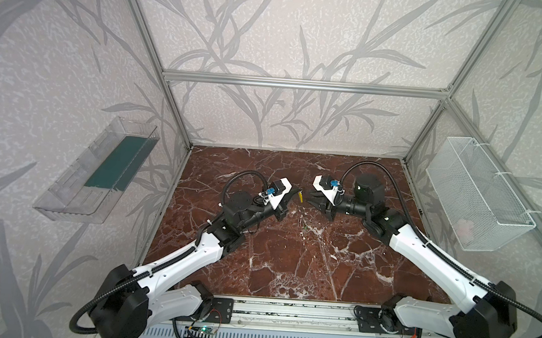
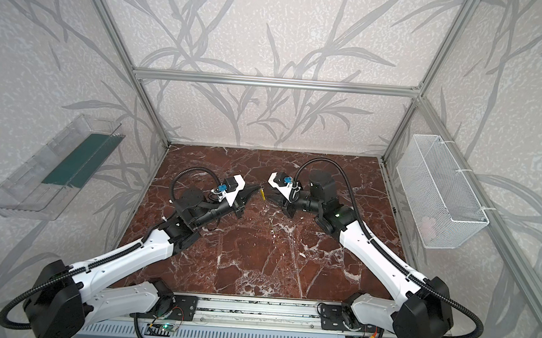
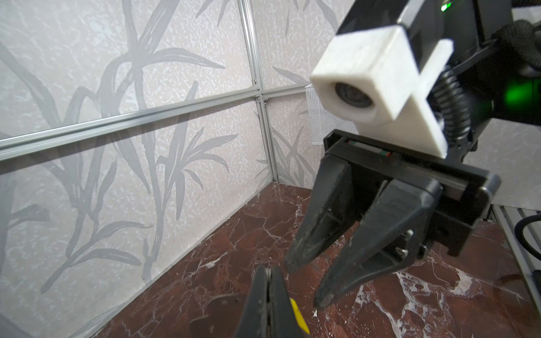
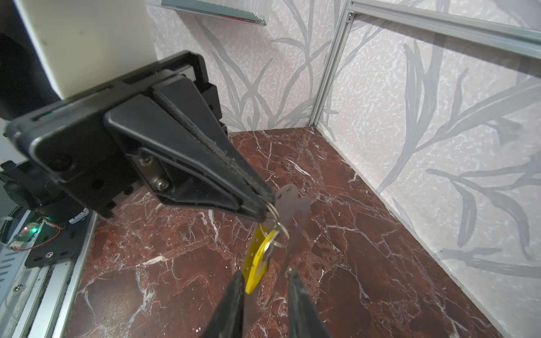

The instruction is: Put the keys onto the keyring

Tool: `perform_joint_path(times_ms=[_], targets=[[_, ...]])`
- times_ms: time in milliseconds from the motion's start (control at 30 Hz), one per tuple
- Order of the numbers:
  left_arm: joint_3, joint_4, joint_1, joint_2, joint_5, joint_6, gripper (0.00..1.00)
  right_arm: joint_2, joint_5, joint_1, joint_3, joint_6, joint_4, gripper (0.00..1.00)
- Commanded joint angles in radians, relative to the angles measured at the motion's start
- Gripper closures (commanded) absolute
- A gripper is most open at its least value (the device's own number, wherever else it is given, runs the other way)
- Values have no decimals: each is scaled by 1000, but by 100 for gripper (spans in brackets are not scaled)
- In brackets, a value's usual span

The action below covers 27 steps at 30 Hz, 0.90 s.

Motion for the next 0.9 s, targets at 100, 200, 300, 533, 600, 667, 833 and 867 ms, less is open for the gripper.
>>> perform_joint_path(times_ms=[100, 200, 300, 533, 600, 667, 833, 867], targets=[[-12, 134, 0, 6, 36, -59, 100, 11, -54, 3, -14, 76, 128, 75], [-13, 138, 0, 7, 40, -65, 100, 17, -68, 2, -13, 82, 142, 80], [-12, 146, 0, 11, 45, -67, 100, 28, -93, 2, -1, 79, 126, 85], [-12, 158, 0, 13, 53, -67, 100, 44, -118, 3, 10, 75, 106, 92], [-12, 162, 0, 13, 55, -68, 100, 46, -119, 4, 14, 70, 99, 94], [-12, 165, -1, 13, 56, -67, 100, 50, -129, 2, 19, 65, 90, 96], [-14, 173, 1, 11, 58, -68, 100, 59, -143, 3, 29, 55, 68, 100], [-13, 175, 2, 11, 59, -68, 100, 59, -142, 2, 28, 54, 67, 100]])
